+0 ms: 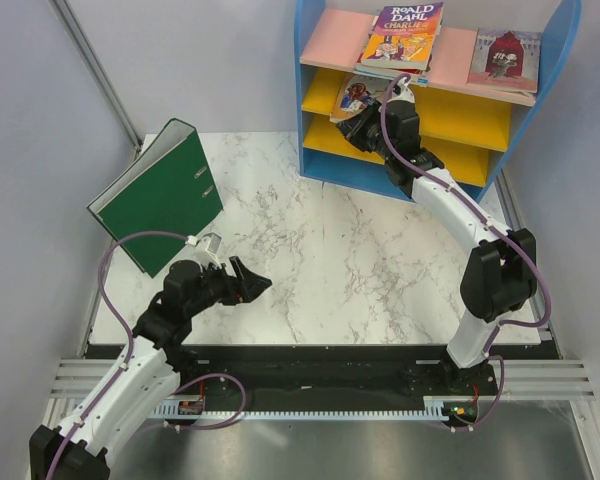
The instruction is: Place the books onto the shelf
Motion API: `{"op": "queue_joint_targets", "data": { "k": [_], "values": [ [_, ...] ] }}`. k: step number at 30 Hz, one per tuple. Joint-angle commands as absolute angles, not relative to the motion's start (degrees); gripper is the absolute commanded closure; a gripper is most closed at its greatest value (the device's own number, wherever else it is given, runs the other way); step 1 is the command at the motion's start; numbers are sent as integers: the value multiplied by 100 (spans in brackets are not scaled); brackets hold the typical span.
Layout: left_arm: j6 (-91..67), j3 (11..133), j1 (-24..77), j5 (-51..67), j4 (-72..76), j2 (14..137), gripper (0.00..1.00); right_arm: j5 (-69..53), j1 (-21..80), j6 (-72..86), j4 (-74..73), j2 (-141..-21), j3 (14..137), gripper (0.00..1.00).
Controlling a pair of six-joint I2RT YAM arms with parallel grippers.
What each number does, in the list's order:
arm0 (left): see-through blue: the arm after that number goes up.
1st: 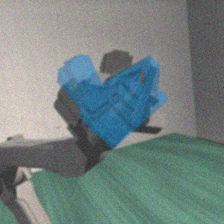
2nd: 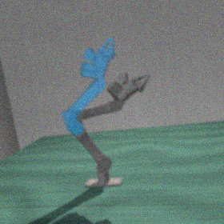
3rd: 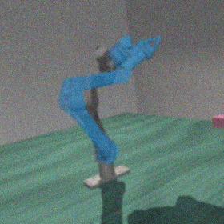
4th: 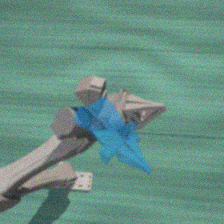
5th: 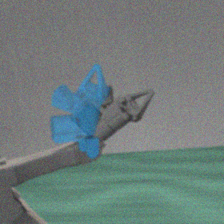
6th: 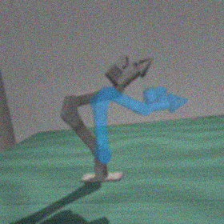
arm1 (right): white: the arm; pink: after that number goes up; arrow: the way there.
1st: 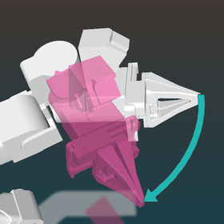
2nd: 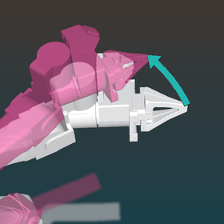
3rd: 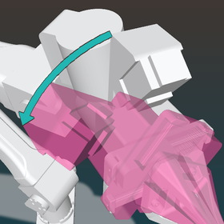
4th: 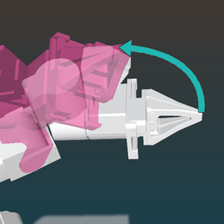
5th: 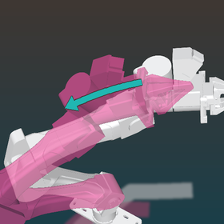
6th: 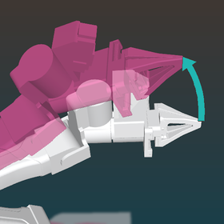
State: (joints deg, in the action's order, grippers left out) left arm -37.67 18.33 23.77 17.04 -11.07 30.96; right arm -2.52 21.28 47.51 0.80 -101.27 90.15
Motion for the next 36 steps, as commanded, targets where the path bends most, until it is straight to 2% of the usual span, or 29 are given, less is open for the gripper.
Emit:
{"op": "queue_joint_targets", "data": {
  "k": [1,19,36],
  "values": [
    [-3779,1846,2391,1767,-1169,3067,12,-368,2127,4649,176,-10081,9158,91],
    [-3771,1828,2391,1767,-1169,3067,12,140,2654,4009,-165,-9774,8885,91],
    [-3762,1775,2391,1749,-1274,2909,12,342,2856,3270,-975,-10599,10081,91]
  ]
}}
